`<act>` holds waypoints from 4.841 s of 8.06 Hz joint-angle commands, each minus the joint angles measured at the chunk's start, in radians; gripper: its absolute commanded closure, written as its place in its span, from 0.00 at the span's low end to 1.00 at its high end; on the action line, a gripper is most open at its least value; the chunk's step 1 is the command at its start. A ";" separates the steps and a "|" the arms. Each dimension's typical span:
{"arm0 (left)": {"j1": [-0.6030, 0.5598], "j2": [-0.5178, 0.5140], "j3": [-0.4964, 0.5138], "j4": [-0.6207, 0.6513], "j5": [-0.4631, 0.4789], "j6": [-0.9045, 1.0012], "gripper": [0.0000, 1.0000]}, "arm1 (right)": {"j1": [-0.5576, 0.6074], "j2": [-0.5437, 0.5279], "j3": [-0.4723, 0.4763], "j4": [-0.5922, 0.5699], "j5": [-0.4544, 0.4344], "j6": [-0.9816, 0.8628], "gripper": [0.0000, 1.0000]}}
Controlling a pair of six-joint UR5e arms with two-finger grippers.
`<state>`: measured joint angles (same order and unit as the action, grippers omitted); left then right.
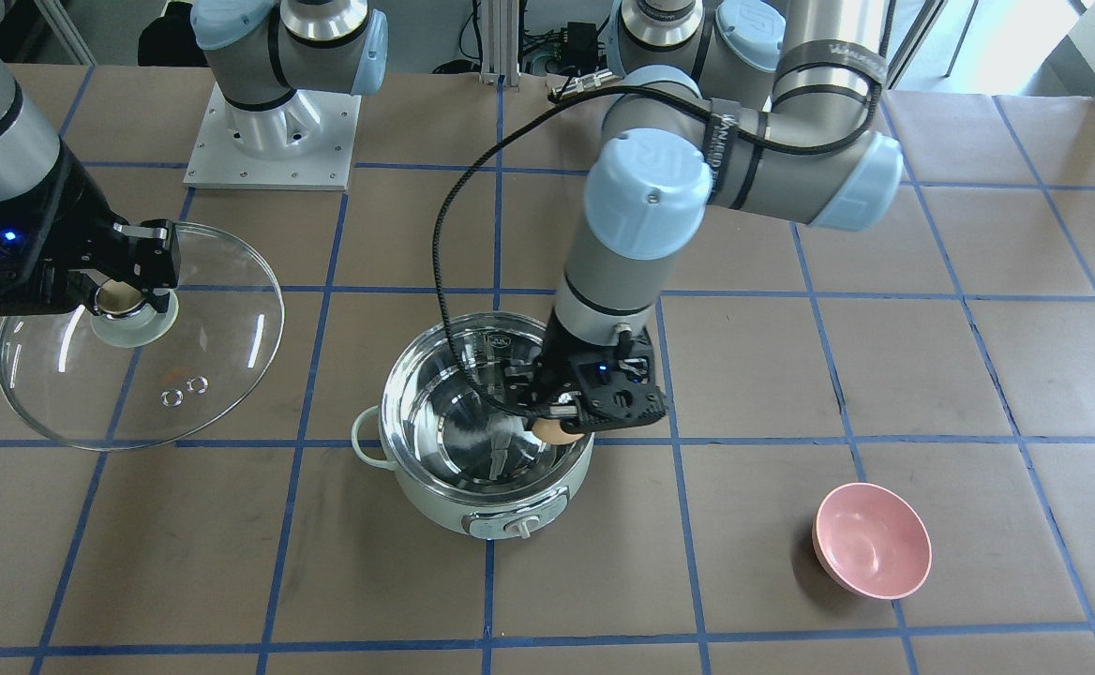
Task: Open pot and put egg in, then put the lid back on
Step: 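Lift the egg with the left gripper and carry it over the pot, then open the left gripper to drop the egg into the pot, then raise the left gripper back while the right gripper carries the lid over the pot, then lower the glass lid onto the pot with the right gripper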
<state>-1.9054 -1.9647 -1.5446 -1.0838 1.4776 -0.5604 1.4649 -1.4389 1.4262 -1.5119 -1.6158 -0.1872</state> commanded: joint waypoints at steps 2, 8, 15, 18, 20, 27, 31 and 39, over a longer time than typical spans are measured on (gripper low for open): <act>-0.052 -0.052 -0.035 0.039 0.003 -0.013 0.62 | 0.000 0.000 0.000 -0.001 -0.007 0.000 0.97; 0.006 0.113 -0.018 -0.054 -0.005 0.034 0.00 | 0.000 -0.002 -0.001 0.013 -0.021 -0.002 0.97; 0.298 0.409 0.046 -0.644 0.023 0.439 0.00 | 0.273 0.070 -0.058 -0.062 0.059 0.106 0.96; 0.313 0.417 0.067 -0.639 0.147 0.632 0.00 | 0.423 0.170 -0.058 -0.180 0.059 0.257 0.95; 0.316 0.417 0.069 -0.609 0.144 0.639 0.00 | 0.455 0.228 -0.082 -0.232 0.077 0.291 0.94; 0.318 0.417 0.067 -0.558 0.139 0.639 0.00 | 0.485 0.291 -0.081 -0.234 0.060 0.301 0.91; 0.316 0.417 0.067 -0.558 0.141 0.639 0.00 | 0.485 0.295 -0.069 -0.232 0.071 0.301 0.89; 0.313 0.417 0.066 -0.561 0.144 0.637 0.00 | 0.485 0.298 -0.052 -0.243 0.077 0.302 0.89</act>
<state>-1.5920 -1.5478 -1.4785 -1.6444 1.6214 0.0767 1.9497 -1.1428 1.3741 -1.7530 -1.5391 0.1148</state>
